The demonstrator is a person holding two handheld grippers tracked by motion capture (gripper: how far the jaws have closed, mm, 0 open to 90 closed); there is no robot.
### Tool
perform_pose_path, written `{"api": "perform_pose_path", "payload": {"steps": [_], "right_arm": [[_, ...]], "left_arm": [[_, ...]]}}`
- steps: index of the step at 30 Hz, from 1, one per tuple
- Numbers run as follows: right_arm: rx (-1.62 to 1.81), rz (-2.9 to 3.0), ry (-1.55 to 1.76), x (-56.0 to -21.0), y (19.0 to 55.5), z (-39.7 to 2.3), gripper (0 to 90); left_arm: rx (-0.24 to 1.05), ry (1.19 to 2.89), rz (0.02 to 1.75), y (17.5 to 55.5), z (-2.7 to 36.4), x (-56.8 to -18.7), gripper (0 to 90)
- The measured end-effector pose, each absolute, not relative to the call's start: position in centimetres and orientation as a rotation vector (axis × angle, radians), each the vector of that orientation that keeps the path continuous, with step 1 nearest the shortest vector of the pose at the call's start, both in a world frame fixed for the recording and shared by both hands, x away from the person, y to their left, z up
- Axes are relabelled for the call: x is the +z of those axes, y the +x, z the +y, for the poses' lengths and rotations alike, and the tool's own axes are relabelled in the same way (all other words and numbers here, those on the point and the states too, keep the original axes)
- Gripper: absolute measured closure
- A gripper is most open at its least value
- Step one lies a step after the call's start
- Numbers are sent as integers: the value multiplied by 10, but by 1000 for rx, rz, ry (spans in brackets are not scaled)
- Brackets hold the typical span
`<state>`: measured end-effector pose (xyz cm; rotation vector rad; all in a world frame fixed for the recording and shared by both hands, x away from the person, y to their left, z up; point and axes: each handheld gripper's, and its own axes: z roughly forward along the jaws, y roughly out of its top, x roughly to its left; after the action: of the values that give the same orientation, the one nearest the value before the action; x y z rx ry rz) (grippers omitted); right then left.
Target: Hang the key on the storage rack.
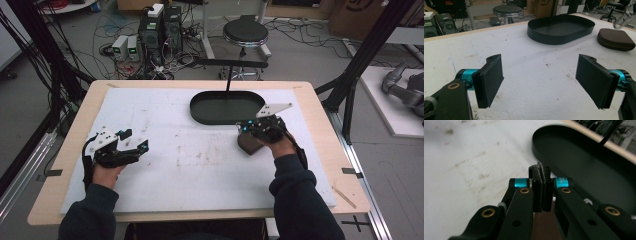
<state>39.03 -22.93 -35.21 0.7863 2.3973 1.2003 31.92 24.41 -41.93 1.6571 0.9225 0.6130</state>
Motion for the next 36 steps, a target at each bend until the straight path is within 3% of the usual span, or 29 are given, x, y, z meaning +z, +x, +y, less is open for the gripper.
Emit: {"api": "perform_pose_path", "payload": {"steps": [14,24,36], "right_arm": [[1280,2150,895,-307,472,-263,900],[1324,2008,1036,-309,513,-287,900],[1387,1923,1135,-325,528,-295,874]], "left_arm": [[608,1656,916,320,244,-420,218],[605,1659,921,321,244,-420,217],[606,1661,924,320,244,-421,217]]}}
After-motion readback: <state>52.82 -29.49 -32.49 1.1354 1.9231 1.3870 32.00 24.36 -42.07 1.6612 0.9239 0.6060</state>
